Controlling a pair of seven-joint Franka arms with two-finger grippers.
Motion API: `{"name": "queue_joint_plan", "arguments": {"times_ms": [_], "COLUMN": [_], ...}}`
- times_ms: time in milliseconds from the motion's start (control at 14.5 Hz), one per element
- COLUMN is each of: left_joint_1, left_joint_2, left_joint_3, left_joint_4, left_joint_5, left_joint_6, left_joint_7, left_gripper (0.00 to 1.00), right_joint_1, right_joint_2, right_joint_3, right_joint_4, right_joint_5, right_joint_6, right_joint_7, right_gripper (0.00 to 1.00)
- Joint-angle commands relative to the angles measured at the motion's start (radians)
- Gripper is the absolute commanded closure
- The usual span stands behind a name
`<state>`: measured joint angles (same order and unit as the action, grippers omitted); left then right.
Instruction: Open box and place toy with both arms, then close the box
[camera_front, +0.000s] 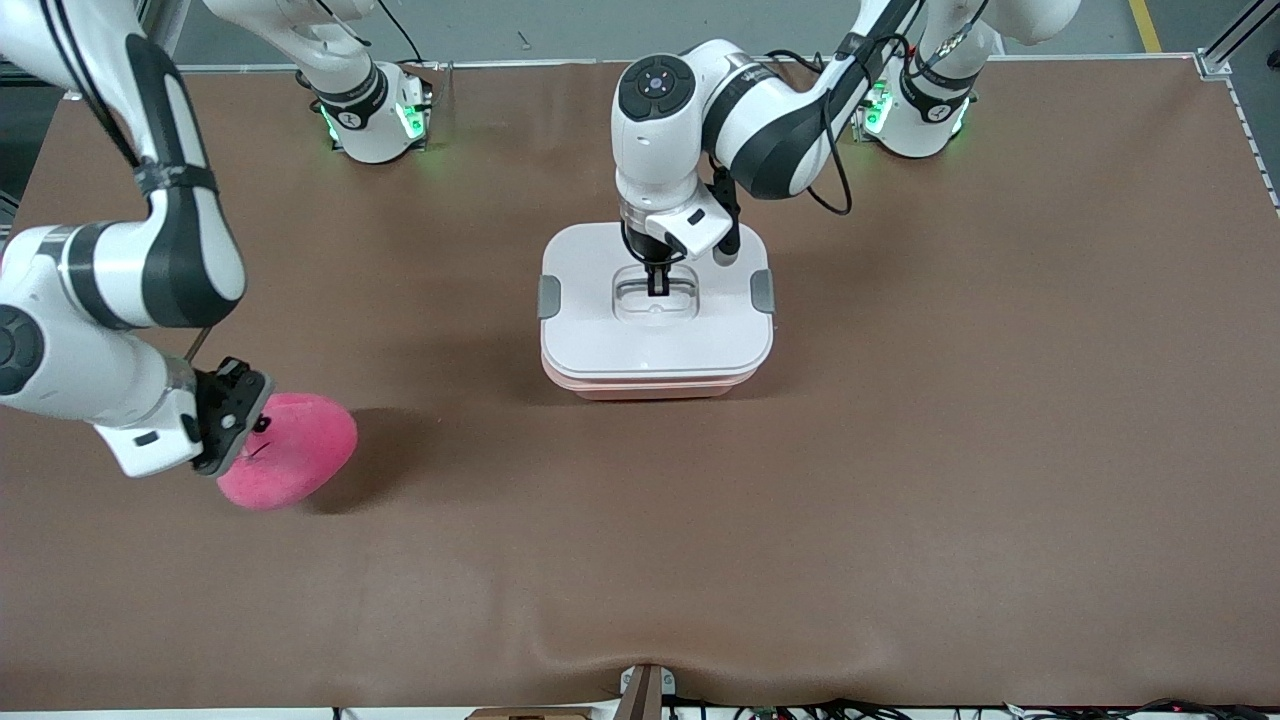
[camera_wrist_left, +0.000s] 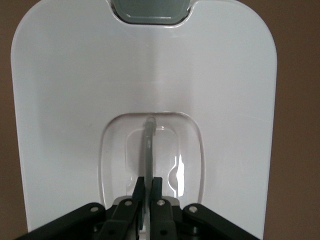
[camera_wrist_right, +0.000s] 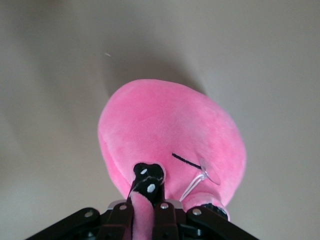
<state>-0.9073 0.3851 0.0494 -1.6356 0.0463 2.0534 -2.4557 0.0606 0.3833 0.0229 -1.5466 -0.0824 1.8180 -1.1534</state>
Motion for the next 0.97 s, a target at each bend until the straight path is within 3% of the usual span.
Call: {"name": "queue_joint_plan", "arguments": {"times_ms": [0,484,691,899], "left_joint_1": [0.037,0.157,0.205,0.266], "left_joint_2": [-0.037,-0.104,-0.127,-0.158], "left_joint_3": [0.0,-0.003,-0.003,-0.006], "left_joint_4": [-0.043,-0.098,-0.127,-0.162], "left_joint_5": [0.052,0.055,0.056,0.056], "left_joint_6": [-0.003,0.005,0.007,0.022], "left_joint_7": [-0.006,0.072,0.119,0.178], "left_gripper": [1.0,1.0,1.0,1.0], "right_joint_1": [0.076,0.433,0.601,0.727], "right_joint_2": [-0.047,-0.126,-0.121,-0.112], "right_joint_3": [-0.005,-0.005,-0.003,-0.005], "right_joint_4": [0.02,0.019,0.019,0.017], "right_joint_5": [-0.043,-0.299,-0.43,-0.5], "right_joint_6": [-0.095,-0.347,-0.394,-0.428], "right_joint_7": [-0.054,-0.034,-0.035,-0.034], "right_gripper": [1.0,1.0,1.0,1.0]}}
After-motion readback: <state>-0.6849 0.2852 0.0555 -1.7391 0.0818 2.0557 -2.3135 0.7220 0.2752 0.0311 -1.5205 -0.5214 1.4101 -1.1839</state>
